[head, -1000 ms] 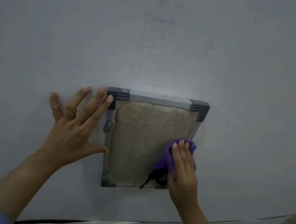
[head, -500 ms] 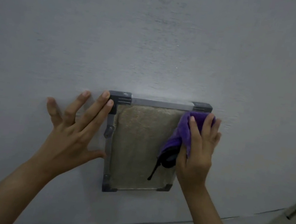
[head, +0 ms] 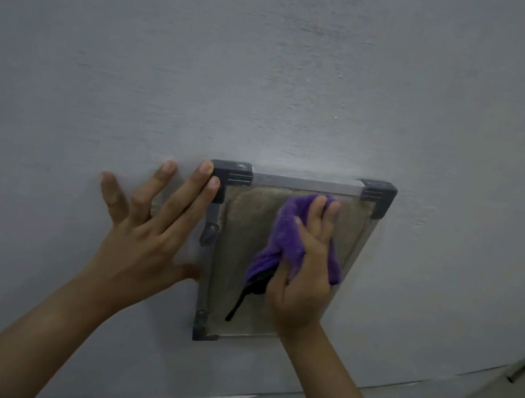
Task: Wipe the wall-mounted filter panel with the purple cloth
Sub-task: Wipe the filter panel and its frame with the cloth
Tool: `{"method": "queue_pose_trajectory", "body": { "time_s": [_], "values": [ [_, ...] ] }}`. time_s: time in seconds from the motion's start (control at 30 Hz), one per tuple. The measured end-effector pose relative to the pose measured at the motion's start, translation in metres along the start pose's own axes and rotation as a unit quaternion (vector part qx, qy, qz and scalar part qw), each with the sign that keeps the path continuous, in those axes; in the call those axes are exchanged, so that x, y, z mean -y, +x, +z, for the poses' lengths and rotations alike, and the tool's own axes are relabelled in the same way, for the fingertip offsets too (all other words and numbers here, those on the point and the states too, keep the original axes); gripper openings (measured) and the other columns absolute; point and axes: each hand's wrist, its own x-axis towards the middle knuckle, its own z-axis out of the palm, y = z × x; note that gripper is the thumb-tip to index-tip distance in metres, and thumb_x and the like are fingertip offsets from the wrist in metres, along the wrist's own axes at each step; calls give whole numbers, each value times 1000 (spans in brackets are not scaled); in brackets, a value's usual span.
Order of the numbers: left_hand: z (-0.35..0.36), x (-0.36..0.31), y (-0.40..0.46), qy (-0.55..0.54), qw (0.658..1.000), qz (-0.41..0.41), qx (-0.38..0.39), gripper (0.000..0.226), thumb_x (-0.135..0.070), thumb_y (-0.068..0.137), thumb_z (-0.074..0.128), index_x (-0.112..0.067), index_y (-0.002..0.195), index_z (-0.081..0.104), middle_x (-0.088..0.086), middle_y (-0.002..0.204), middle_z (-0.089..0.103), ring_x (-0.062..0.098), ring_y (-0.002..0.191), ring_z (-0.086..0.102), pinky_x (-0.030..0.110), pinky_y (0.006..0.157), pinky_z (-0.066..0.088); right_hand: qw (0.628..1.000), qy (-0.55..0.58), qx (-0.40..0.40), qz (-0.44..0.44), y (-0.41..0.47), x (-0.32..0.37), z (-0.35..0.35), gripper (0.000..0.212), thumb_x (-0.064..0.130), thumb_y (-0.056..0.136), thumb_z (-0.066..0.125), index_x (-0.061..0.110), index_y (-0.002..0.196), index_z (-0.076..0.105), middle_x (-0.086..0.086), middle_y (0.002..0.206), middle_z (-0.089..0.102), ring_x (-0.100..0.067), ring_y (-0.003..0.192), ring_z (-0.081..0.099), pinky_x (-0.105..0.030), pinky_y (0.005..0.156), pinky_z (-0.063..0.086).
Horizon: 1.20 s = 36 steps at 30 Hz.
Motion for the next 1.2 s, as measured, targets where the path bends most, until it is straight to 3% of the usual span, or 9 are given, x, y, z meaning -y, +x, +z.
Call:
{"method": "queue_pose_trajectory", "body": {
  "time_s": [0.17, 0.27, 0.37, 0.43, 0.57, 0.83, 1.07, 1.13, 1.2],
  "values": [
    [-2, 0, 0, 3, 1000, -10, 7, 144, -62, 44, 84, -17, 153, 0, -3, 160, -4, 27, 146, -5, 56, 107, -18, 993, -19, 75, -88, 4, 6, 6, 29, 10, 94, 52, 2, 122, 46, -18, 138, 38, -16, 144, 16, -37, 118, 19],
    [-3, 0, 2, 11, 1000, -14, 11, 141, -67, 48, 80, -16, 153, 1, -2, 160, -5, 26, 146, -7, 54, 107, -21, 966, -49, 162, -196, 3, -5, -2, 39, 3, 87, 63, 3, 124, 49, -15, 137, 43, -20, 141, 26, -37, 117, 23],
    [-4, -2, 1, 22, 1000, -11, -4, 120, -67, 65, 67, -15, 153, 3, -2, 160, -3, 26, 146, -5, 52, 107, -21, 927, -64, 234, -286, -13, -16, -7, 26, 6, 96, 50, 1, 120, 61, -15, 137, 48, -26, 134, 41, -37, 115, 29],
    [-3, -1, 1, 26, 1000, -10, -10, 121, -62, 64, 70, -16, 153, 2, -2, 160, -5, 25, 146, -5, 52, 107, -21, 905, -66, 274, -317, -31, -23, -9, 28, 7, 99, 44, 0, 115, 65, -16, 136, 48, -27, 133, 42, -37, 114, 30],
    [-9, -1, 2, 17, 999, -11, 29, 143, -62, 47, 81, -18, 152, -4, -4, 159, -11, 24, 145, -10, 53, 106, -22, 877, -86, 332, -335, -66, -37, -11, 28, 8, 98, 43, 1, 112, 67, -15, 139, 43, -25, 136, 37, -36, 115, 28],
    [-17, -5, 0, 34, 998, -19, 50, 139, -62, 52, 80, -18, 152, -7, -4, 160, -11, 25, 145, -8, 56, 107, -20, 794, -128, 454, -383, -117, -50, -28, 36, 15, 93, 40, 15, 114, 70, -5, 132, 58, -17, 127, 50, -30, 113, 23],
    [-24, -10, -1, 51, 997, -19, 56, 134, -65, 56, 76, -15, 152, -2, 5, 157, 9, 34, 143, 10, 72, 101, 5, 766, -117, 499, -387, -114, -55, -37, 40, 16, 89, 39, 17, 113, 70, -4, 131, 59, -16, 126, 51, -29, 109, 32],
    [-28, -12, -3, 53, 996, -27, 64, 132, -67, 56, 73, -15, 152, -1, 5, 158, 8, 32, 144, 9, 73, 101, 6, 759, -114, 508, -392, -111, -57, -44, 35, 18, 88, 46, 17, 113, 71, -3, 130, 60, -16, 125, 52, -29, 108, 33],
    [-29, -15, -8, 51, 995, -35, 73, 128, -70, 59, 69, -15, 152, 1, 4, 158, 7, 32, 144, 9, 73, 101, 6, 750, -130, 526, -378, -108, -56, -55, 33, 25, 79, 69, 18, 111, 71, -3, 129, 61, -15, 124, 53, -28, 107, 35]
  ]
}}
